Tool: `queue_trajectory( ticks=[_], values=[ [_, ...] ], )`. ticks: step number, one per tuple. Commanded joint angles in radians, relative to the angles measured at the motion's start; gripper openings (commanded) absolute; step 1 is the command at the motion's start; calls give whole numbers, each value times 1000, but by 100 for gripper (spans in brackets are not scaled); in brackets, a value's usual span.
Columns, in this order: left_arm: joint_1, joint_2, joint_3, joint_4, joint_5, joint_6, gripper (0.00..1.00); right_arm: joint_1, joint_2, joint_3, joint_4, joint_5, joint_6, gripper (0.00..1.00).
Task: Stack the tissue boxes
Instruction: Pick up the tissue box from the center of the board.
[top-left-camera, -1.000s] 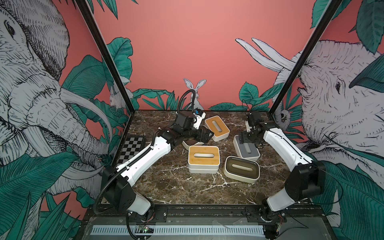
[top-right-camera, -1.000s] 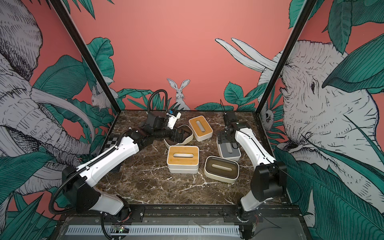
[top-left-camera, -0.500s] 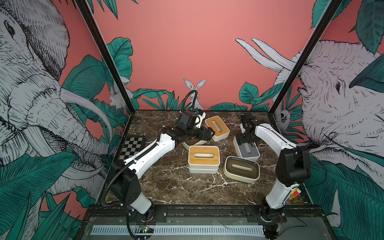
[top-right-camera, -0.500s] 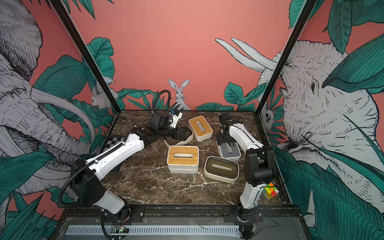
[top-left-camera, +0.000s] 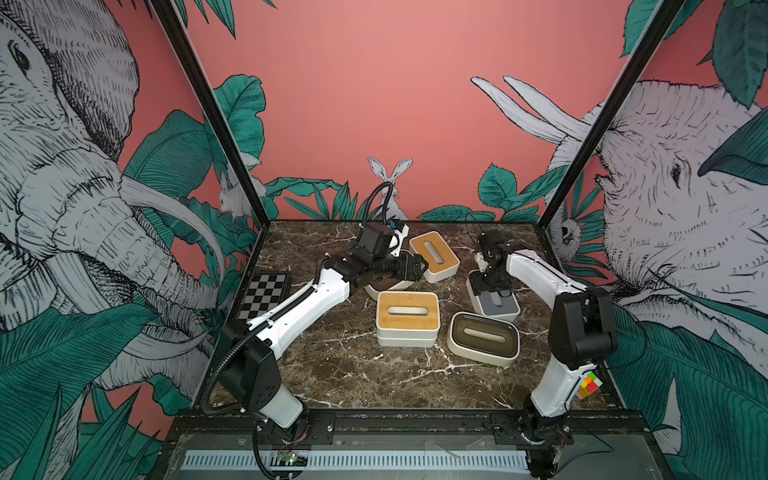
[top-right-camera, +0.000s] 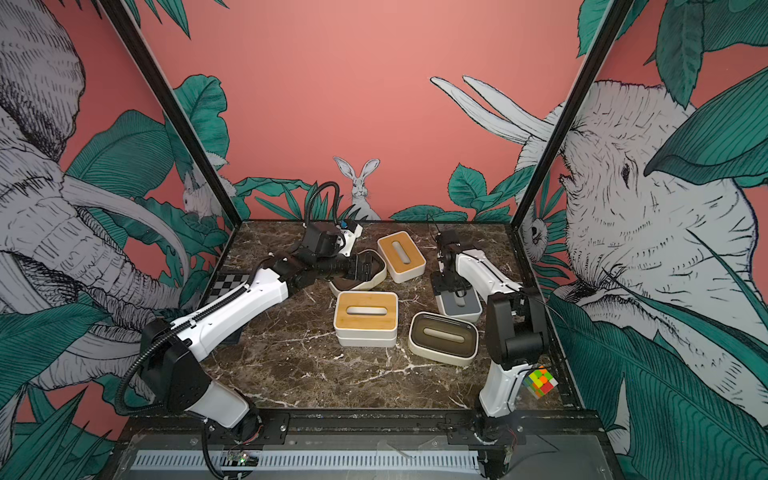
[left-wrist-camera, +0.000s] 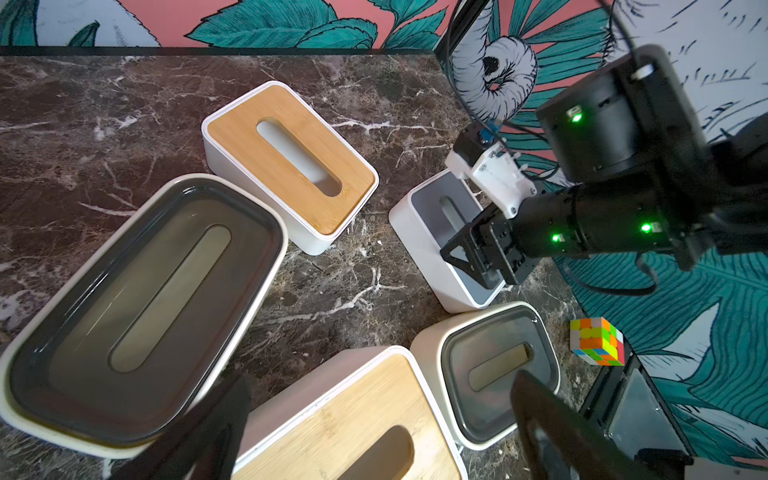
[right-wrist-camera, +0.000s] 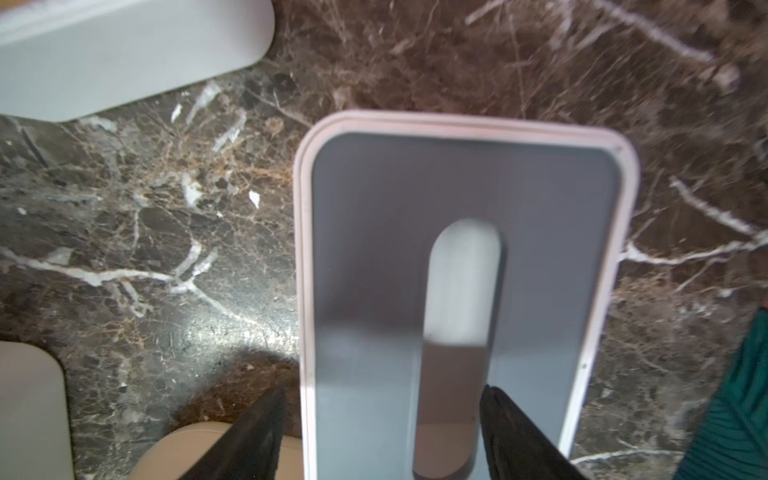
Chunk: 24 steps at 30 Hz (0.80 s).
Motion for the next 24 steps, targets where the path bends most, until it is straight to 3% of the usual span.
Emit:
queue_trajectory(
  ticks=[1, 24],
  values=[
    [0, -34, -16, 32, 10, -20, 100, 1, -2, -3, 11, -22, 20, 65],
    [-1, 24, 92, -24, 4, -30, 99, -1, 66, -40, 75, 0, 33, 62]
  ],
)
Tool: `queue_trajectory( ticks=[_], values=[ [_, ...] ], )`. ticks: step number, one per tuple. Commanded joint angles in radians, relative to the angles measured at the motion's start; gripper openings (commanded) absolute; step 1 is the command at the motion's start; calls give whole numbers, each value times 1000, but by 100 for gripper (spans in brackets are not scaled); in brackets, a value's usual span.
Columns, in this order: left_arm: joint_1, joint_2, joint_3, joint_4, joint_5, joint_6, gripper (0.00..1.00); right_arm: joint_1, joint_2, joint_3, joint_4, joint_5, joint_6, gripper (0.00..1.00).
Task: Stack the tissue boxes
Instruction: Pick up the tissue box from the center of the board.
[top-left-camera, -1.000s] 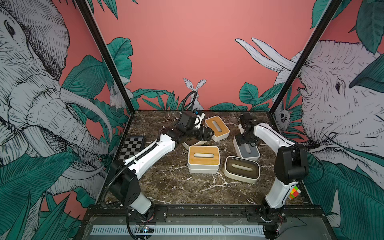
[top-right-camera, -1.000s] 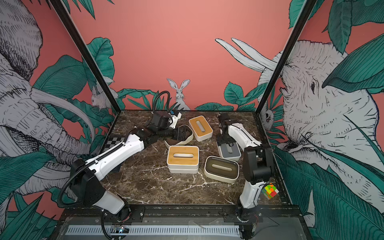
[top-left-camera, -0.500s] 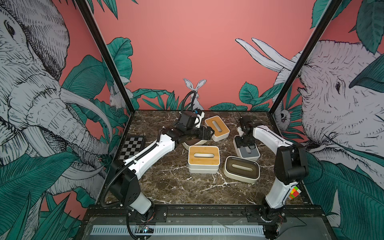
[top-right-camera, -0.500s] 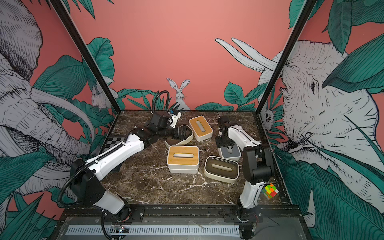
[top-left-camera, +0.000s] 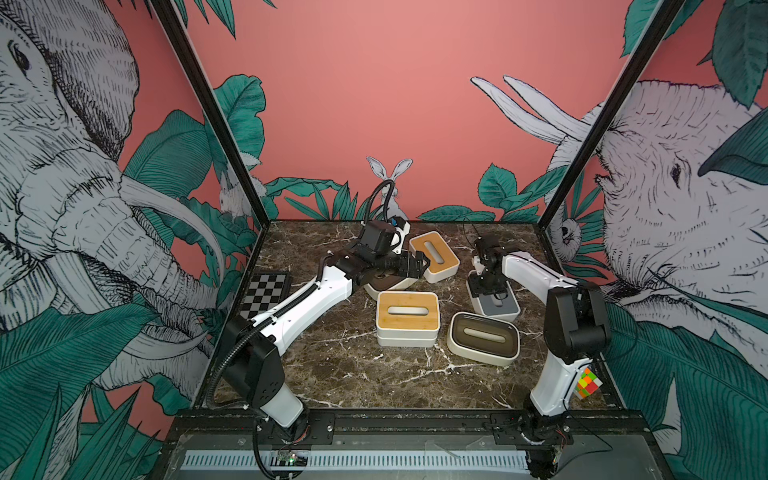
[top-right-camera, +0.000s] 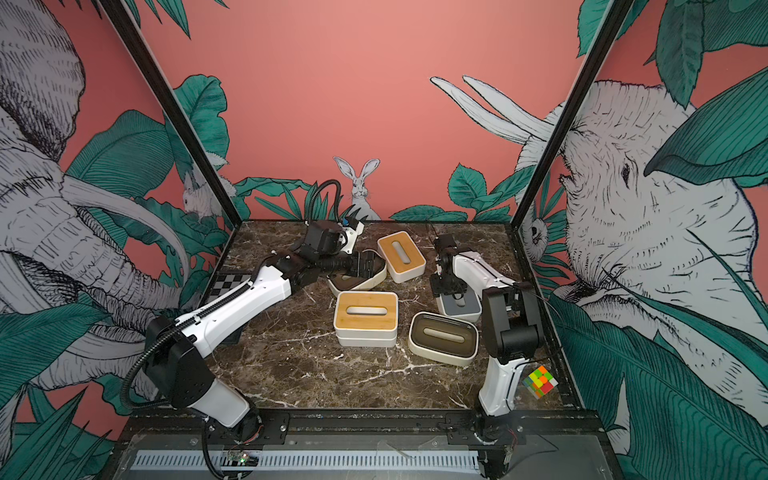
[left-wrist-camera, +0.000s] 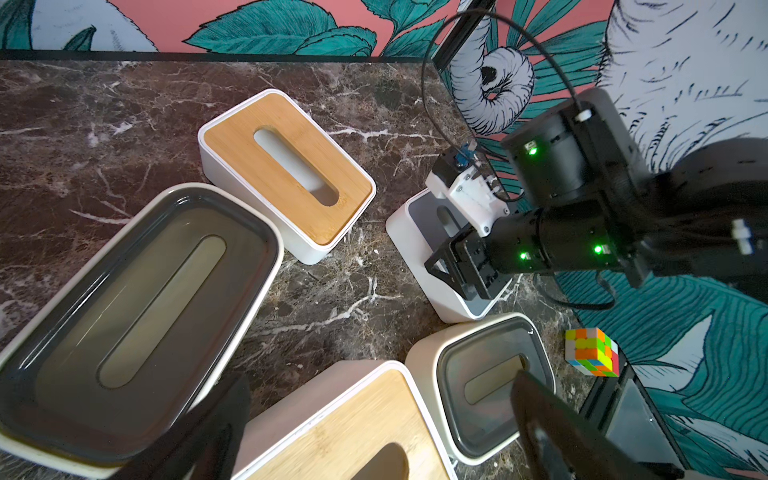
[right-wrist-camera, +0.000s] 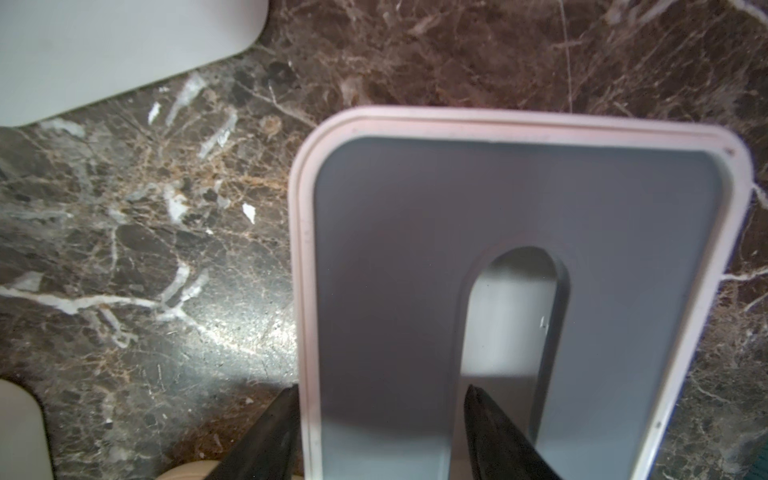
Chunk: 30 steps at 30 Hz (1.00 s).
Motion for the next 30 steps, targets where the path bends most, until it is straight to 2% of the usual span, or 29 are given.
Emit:
queue_trajectory(
  ticks=[1, 3, 6, 15, 19, 25, 28, 30],
  values=[
    [0, -11, 51, -31, -2, -8, 100, 0, 13, -27, 17, 16, 11, 61],
    [0, -14, 64, -55, -12, 5, 100, -1, 9, -42, 30, 18, 11, 59],
    [-1, -8, 82, -88, -32, 22, 100, 0, 16, -46, 34, 0, 3, 48],
    [0, 8, 120, -117, -55, 46, 100, -2, 8, -78, 51, -5, -40, 45],
    [2, 6, 144, -144, -83, 83, 100, -3, -17, -10, 13, -4, -89, 43],
    [6, -76, 115, -126, -122, 103, 100, -10, -61, 70, -48, 70, -162, 38],
    [28, -83, 125, -181, -84, 69, 100, -12, -81, 100, -68, 85, -194, 38],
    [58, -94, 92, -176, -18, -6, 100, -13, -93, 135, -102, 83, -211, 38]
  ],
)
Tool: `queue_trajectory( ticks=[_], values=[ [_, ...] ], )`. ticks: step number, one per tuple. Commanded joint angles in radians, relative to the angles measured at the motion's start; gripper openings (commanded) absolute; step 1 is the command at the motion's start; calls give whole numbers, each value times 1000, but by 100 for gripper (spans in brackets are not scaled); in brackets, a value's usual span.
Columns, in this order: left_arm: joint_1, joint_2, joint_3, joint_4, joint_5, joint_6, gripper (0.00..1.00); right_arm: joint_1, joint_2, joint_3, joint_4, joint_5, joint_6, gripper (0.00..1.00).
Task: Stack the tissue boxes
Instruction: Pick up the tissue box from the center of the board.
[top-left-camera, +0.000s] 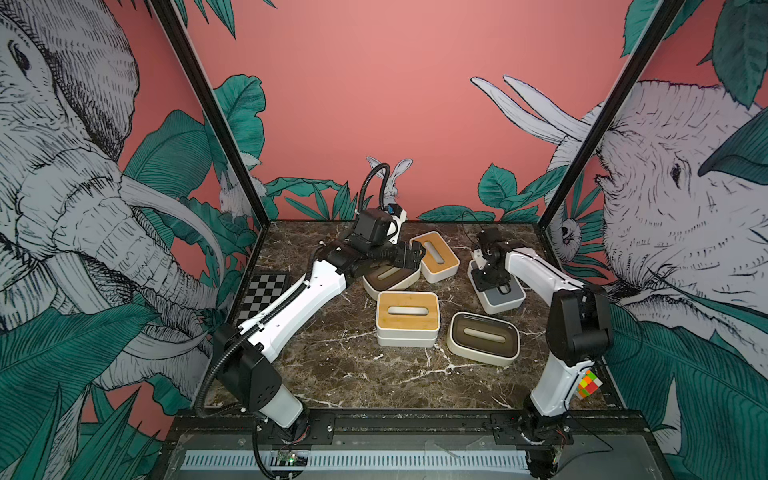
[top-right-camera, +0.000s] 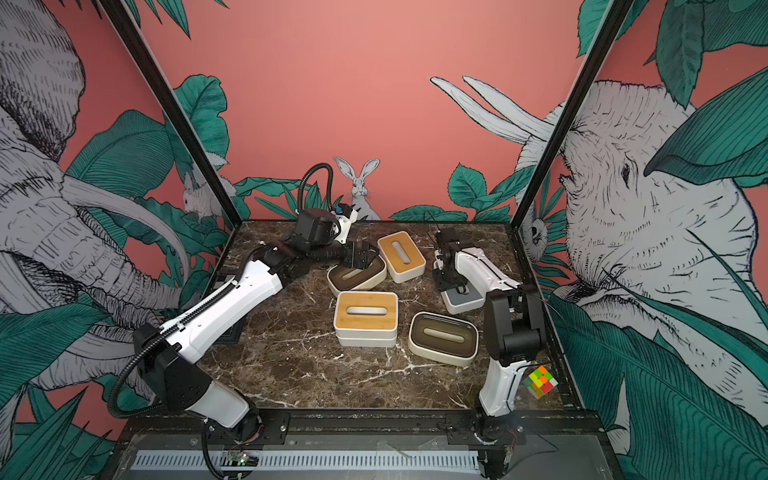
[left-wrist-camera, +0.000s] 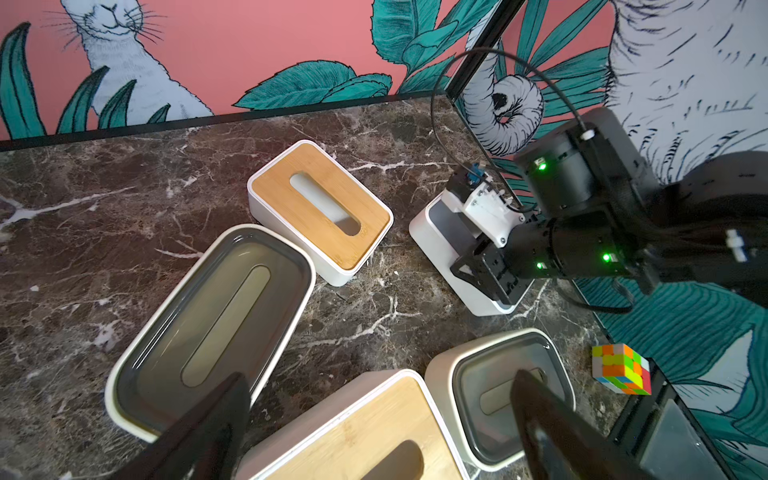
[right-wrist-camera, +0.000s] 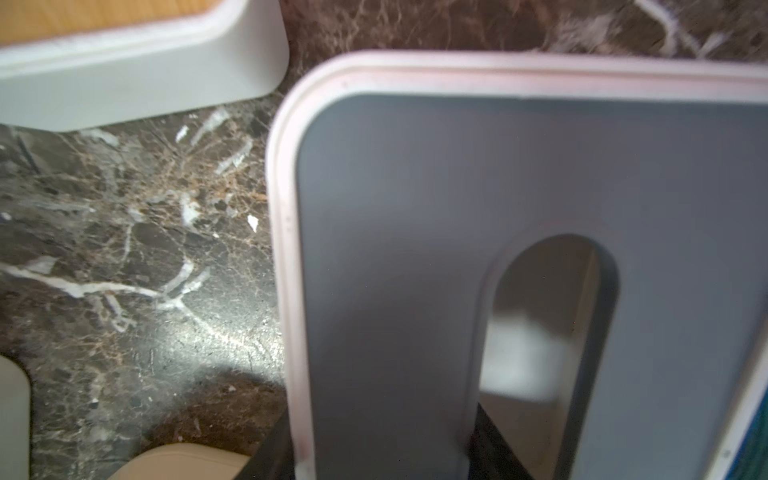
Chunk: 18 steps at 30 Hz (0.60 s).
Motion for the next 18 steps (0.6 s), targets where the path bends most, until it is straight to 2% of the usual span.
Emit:
queue_trajectory(
  ticks=[1, 4, 6, 12, 18],
  values=[
    [51, -60, -56, -6, 99, -108, 100, -4, -64, 70, -72, 34, -60, 38],
    [105, -104, -160, 120, 226, -250, 100, -4, -98, 93, -100, -22, -90, 38],
    [131, -124, -192, 150, 256, -294, 100, -2, -134, 88, -94, -62, -112, 39],
    [169, -138, -224, 110, 239, -300, 100, 52, -261, 38, -61, -154, -218, 39],
    [172, -178, -271, 156, 226, -276, 100, 112, -298, 72, -121, -234, -304, 40]
  ],
)
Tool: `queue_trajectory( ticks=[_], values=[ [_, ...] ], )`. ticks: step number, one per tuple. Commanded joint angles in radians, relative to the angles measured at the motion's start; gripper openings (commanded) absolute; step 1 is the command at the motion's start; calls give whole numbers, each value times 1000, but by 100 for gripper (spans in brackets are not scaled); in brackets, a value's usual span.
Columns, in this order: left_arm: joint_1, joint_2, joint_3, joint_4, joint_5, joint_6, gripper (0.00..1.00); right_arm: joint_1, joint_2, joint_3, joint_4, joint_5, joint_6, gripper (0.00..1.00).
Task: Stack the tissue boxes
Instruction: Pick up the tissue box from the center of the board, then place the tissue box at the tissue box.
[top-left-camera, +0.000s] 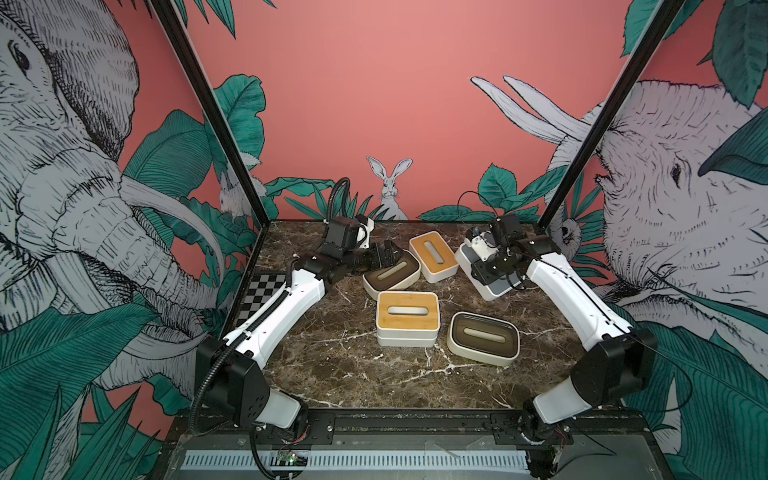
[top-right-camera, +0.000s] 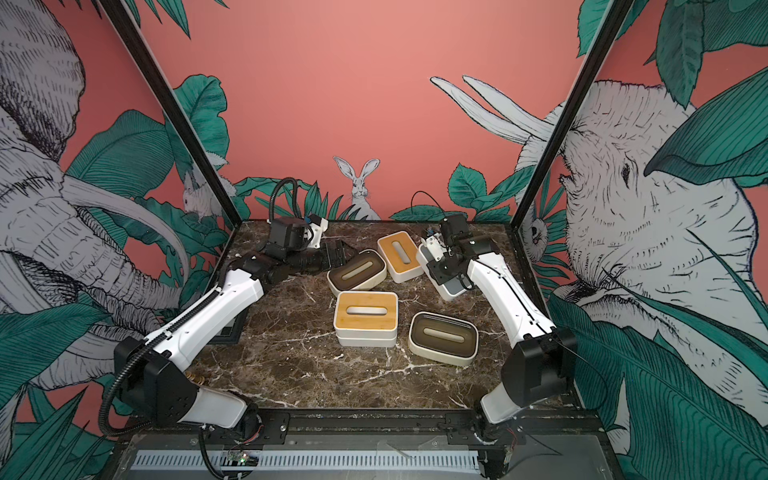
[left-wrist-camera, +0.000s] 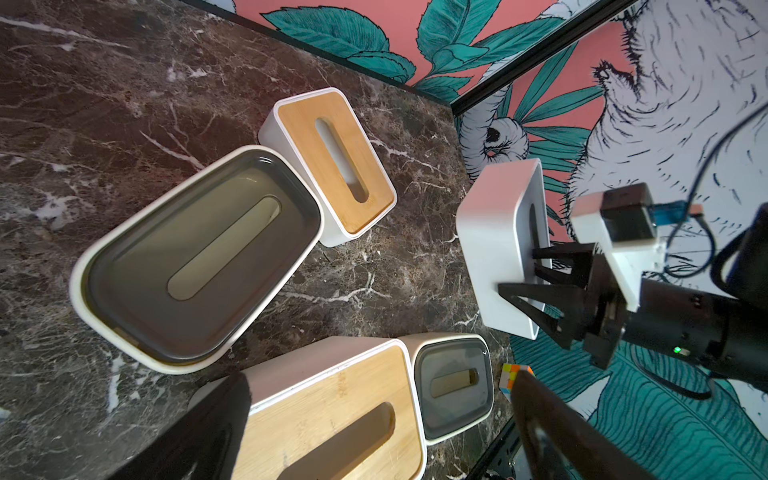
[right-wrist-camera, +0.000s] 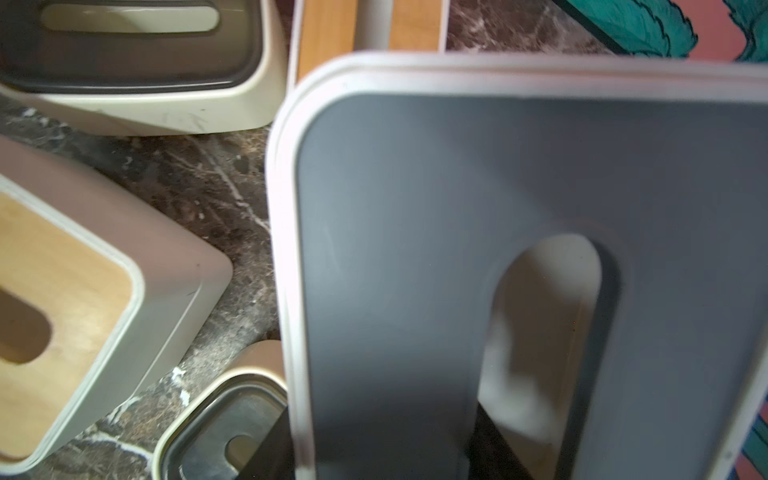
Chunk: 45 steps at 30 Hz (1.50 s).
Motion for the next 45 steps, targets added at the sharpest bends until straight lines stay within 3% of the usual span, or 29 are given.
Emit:
queue_trajectory(
  ticks=[1, 6, 11, 20, 27, 35, 39, 45],
  values=[
    [7, -77, -31, 45, 5, -7, 100, 39, -18, 36, -35, -67, -88, 40],
    [30, -90, -45, -24, 41, -20, 100, 105, -21, 84, -103, -118, -170, 40],
    [128, -128, -213, 163, 278, -206, 100, 148, -24, 136, -143, -177, -244, 40],
    [155, -186, -187, -43, 215, -31, 100, 232, 25, 237, -190, -207, -310, 41],
    [170, -187, -212, -56, 256, -42, 99, 279, 52, 294, -219, -215, -320, 41],
    [216, -218, -194, -176, 248, 43, 99, 359, 100, 368, -282, -203, -346, 41],
    [276, -220, -200, -229, 339, 82, 99, 400, 106, 379, -302, -195, -363, 41],
    [294, -230, -236, -208, 400, 85, 99, 468, 146, 392, -314, -146, -370, 41]
  ],
)
